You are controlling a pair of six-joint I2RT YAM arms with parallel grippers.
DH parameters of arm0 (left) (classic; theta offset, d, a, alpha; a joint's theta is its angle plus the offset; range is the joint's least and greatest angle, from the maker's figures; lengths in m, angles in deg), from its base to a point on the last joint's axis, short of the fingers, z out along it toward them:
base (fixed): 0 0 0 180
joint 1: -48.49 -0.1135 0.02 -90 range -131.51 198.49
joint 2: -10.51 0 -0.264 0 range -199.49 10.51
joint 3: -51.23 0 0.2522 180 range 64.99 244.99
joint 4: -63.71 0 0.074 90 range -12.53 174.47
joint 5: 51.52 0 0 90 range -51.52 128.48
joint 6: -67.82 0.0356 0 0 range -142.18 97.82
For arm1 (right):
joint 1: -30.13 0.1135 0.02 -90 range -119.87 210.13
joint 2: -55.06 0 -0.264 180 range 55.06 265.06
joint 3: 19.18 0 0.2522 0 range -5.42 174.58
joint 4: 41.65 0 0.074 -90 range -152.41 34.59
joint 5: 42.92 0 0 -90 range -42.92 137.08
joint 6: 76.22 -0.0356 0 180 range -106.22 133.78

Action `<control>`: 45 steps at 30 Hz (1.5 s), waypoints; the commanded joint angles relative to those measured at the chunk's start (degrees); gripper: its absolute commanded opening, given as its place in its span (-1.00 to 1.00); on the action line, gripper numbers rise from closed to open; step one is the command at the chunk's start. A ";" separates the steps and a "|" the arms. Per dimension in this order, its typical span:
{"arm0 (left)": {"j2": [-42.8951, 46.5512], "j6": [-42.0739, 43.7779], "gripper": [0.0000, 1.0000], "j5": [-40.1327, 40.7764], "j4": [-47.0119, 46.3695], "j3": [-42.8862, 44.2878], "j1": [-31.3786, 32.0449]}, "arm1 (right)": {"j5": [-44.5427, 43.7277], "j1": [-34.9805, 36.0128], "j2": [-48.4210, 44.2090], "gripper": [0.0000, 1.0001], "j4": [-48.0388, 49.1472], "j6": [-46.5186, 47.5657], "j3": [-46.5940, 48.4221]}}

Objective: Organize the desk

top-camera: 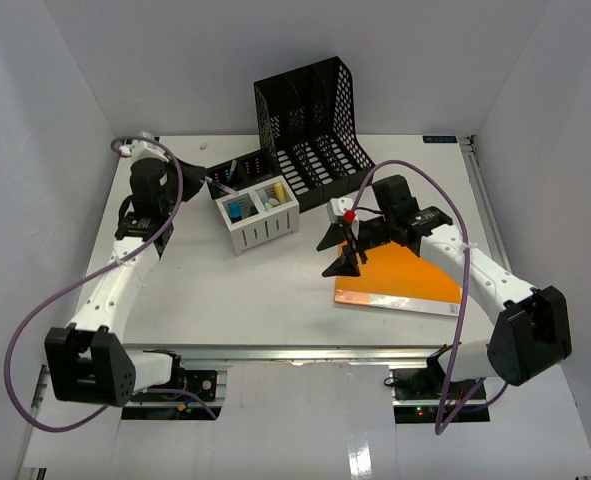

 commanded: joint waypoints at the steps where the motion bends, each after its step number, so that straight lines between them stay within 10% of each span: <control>1: -8.05 9.01 -1.00 7.42 -3.56 8.11 -0.18 | 4.10 -1.29 -1.52 0.40 3.14 -0.80 -0.05; 15: -25.96 20.07 -0.94 9.94 -1.47 22.41 2.37 | 3.61 -5.61 -2.70 0.41 3.61 -0.64 -0.65; 26: -26.85 23.60 0.46 4.39 3.43 24.44 2.98 | -17.06 -4.61 -0.72 0.46 3.34 -1.80 -2.27; 35: -9.27 28.55 0.95 -5.53 3.20 16.71 2.99 | -40.73 11.16 -8.65 0.59 1.21 10.77 -19.81; 45: 16.73 9.27 0.96 -27.37 -4.39 -14.56 3.35 | -62.67 19.85 -8.35 0.55 5.59 4.84 -28.02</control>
